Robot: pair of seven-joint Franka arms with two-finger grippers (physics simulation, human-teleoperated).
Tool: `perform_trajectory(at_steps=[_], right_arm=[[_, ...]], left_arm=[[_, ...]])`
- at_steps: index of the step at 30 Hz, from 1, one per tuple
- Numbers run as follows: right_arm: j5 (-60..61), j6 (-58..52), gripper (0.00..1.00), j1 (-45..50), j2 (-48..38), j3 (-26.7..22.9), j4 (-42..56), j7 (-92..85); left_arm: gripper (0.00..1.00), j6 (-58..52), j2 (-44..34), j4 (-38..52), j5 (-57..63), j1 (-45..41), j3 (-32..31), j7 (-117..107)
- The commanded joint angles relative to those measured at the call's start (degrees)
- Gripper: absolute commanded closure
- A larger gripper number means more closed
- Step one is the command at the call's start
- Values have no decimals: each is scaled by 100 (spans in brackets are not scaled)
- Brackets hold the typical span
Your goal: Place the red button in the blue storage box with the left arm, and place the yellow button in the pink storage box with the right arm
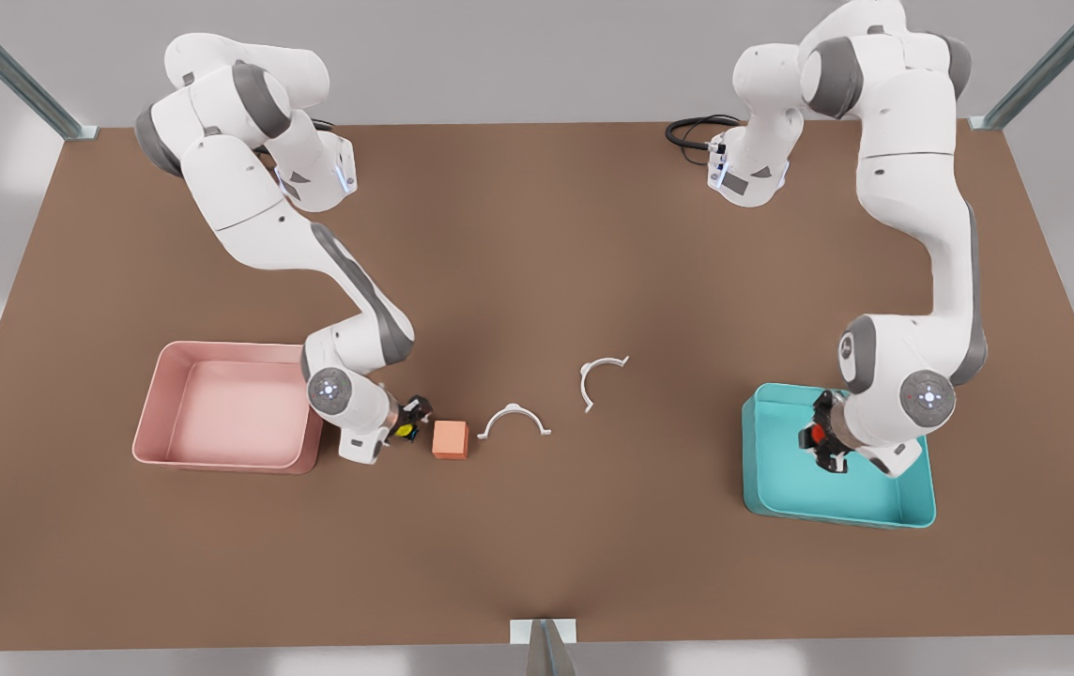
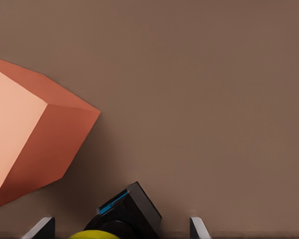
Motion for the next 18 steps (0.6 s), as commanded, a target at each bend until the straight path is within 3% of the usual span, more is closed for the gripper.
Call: perform_trajectory(at_steps=[1, 2, 3, 5, 7, 10, 14, 18], right_arm=[[12, 41, 0, -10, -11, 2, -24, -342], [3, 50, 0, -2, -11, 2, -24, -342], [3, 76, 8, -1, -11, 2, -16, -342], [-85, 164, 28, 7, -2, 2, -24, -359], [-85, 164, 38, 7, -2, 11, -16, -377], [-85, 164, 40, 7, -20, 28, -16, -386], [-85, 129, 40, -10, -292, 20, 28, -377], [-111, 111, 56, -10, -380, 20, -129, -359]], left_arm=[[51, -315, 270, 174, -203, 205, -6, 2314], [48, -148, 366, 174, -309, 205, -6, 2410], [0, -52, 437, 174, -318, 214, 3, 2402], [0, -43, 446, 174, -327, 232, -6, 2393], [0, -51, 419, 262, -362, 223, -6, 2419], [0, -218, 288, 315, -327, 196, -15, 3270], [0, -1923, -871, 965, -327, 100, -32, 8481], [0, -2458, -2323, 745, 104, -120, -120, 8888]])
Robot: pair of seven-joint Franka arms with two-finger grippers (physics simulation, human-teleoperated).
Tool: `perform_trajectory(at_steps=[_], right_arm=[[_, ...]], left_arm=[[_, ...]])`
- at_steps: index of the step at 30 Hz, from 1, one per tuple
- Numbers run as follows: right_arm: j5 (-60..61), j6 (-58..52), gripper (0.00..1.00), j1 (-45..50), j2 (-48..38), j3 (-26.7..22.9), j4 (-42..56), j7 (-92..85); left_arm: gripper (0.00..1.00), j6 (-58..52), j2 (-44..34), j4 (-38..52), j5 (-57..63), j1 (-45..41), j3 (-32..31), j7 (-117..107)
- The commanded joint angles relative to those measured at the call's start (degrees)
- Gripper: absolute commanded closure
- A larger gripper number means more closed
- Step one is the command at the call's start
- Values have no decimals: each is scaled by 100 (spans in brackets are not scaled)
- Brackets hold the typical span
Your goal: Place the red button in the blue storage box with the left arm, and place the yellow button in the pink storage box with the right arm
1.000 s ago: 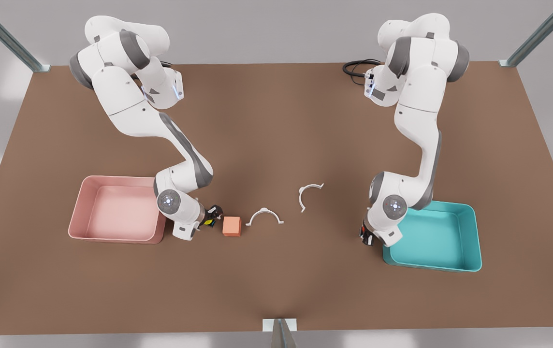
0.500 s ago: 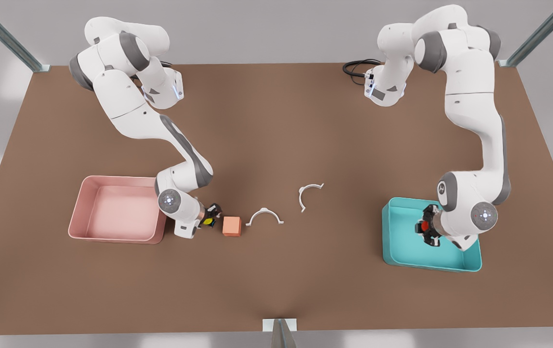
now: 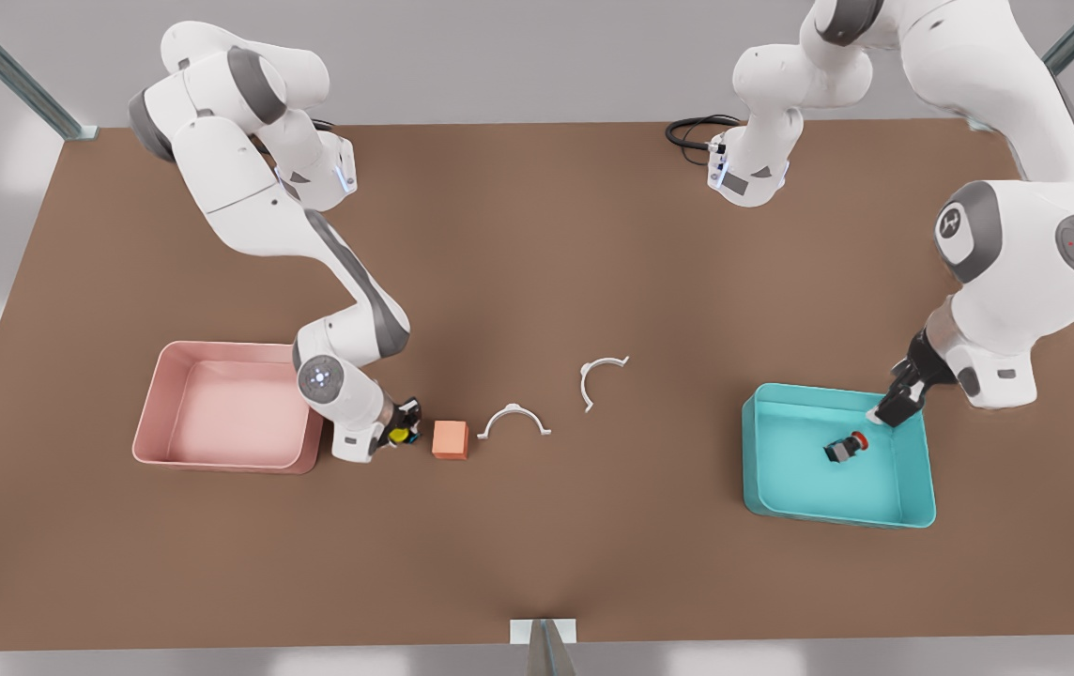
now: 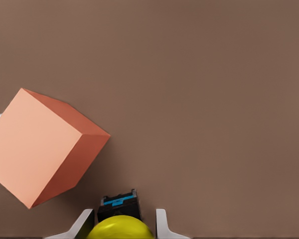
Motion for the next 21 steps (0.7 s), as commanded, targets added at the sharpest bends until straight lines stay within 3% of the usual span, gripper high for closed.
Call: perform_trajectory(at_steps=[1, 10, 18, 19, 20, 21], right_arm=[[-46, -3, 58, 2, -14, 0, -125, -84], [-239, -935, 57, -824, -1491, -53, -98, -40], [-495, -434, 55, -2239, -2124, 8, -1636, -242], [-495, -434, 50, -2318, -2097, 0, -1645, -348], [-486, -443, 9, -2327, -2062, 0, -1645, -339], [-486, -443, 3, -2327, -2062, 0, -1654, -339]], left_arm=[[0, -1080, -245, -2, 298, -109, -25, 5191], [0, -1265, -210, -2, 298, -153, -34, 4910], [0, -1221, -96, -10, 298, -197, -34, 4813], [0, -1212, -96, -2, 298, -197, -34, 4830], [0, -1195, -35, 69, 307, -206, -43, 4813], [0, -1186, 1, 121, 298, -206, -43, 4830]])
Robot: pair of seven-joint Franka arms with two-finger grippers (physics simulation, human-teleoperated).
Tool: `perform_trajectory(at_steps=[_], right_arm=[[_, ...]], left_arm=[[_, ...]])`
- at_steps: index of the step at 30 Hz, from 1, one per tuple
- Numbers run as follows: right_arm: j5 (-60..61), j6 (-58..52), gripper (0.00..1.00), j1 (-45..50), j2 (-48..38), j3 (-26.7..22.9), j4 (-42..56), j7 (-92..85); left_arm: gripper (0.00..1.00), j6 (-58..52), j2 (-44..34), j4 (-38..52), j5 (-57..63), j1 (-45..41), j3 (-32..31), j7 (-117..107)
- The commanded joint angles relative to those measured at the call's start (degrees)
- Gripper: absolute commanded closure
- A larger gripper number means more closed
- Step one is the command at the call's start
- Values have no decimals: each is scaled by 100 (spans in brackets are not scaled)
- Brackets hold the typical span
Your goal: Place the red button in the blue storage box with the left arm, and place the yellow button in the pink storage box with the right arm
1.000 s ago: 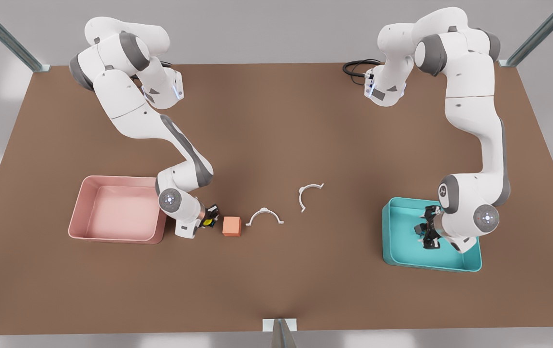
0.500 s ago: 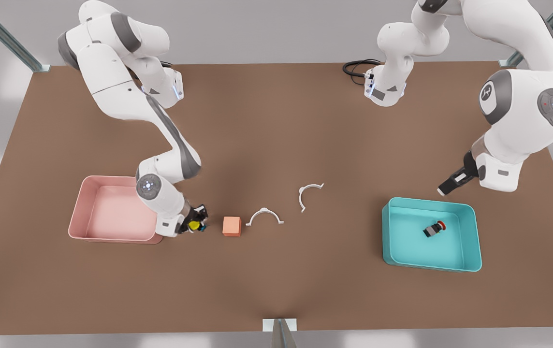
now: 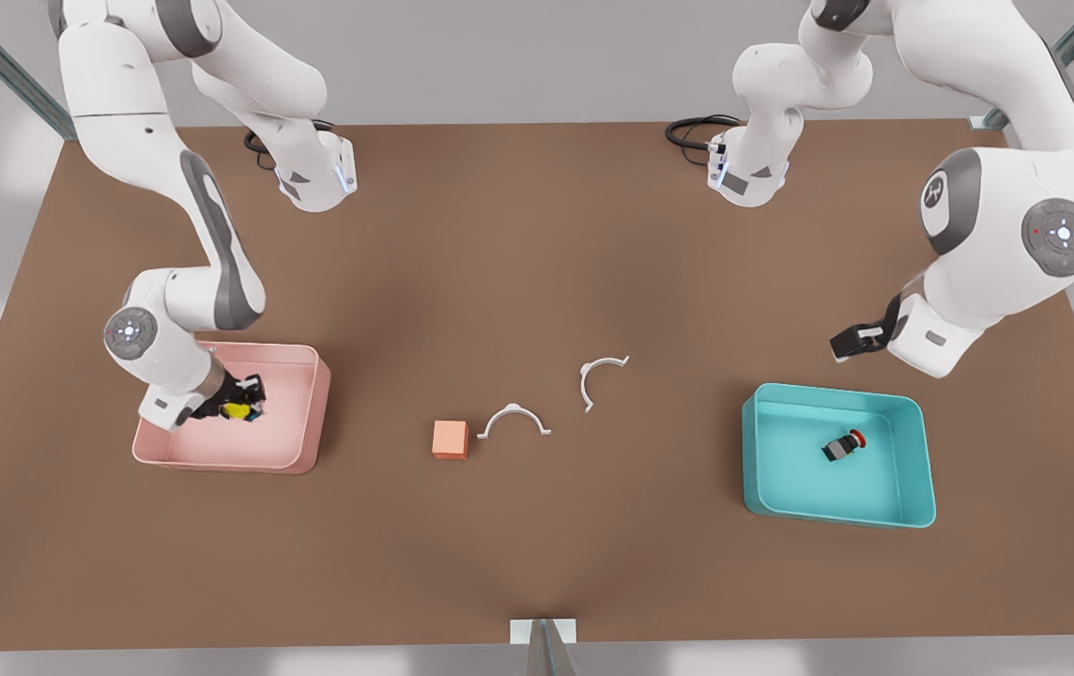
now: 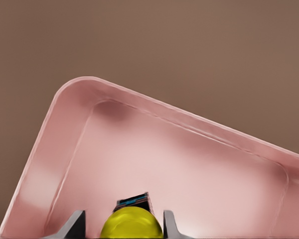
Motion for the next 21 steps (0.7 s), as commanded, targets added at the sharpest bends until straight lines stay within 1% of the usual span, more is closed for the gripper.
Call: perform_trajectory(at_steps=[1, 2, 3, 4, 6, 7, 8, 9, 10, 11, 16, 21], right_arm=[[-33, 43, 3, -10, 12, 1, -11, -71], [-24, 26, 0, -10, 39, 1, 24, -10], [-24, 17, 0, 42, 56, 1, 191, 34], [-24, -263, 0, 156, 56, 10, 524, 367], [-24, -1571, 0, 657, 144, 10, 2244, 1008], [-41, -2512, 0, 842, 127, 19, 2897, 1360], [-33, -3259, 0, 851, -93, 88, 3406, 1571], [-24, -3788, 0, 834, -251, 221, 3909, 1941], [-15, -3859, 0, 816, -488, 203, 3909, 1950], [-24, -4456, 0, 737, -524, 186, 3830, 2151], [20, -4536, 0, 605, -629, 195, 3505, 2249], [240, -4553, 0, 596, -656, 168, 3531, 2240]], left_arm=[[0, -3, 42, 56, 3, -4, -2, 1466], [0, -11, 42, 65, 3, -4, -2, 1475], [0, -11, 42, 56, 3, -4, -2, 1475], [0, -11, 42, 56, 3, -4, -2, 1475], [0, -11, 42, 56, 3, -4, -2, 1484], [0, -11, 42, 65, 12, -13, -37, 1484], [0, -3, 42, 74, 12, -13, -63, 1493], [0, -11, 51, 100, 12, -12, -63, 1484], [0, -3, 51, 100, 12, -4, -63, 1484], [0, -11, 51, 100, 12, -12, -63, 1484], [0, -3, 59, 100, 12, -12, -63, 1475], [0, -3, 94, 135, 12, -4, -63, 1458]])
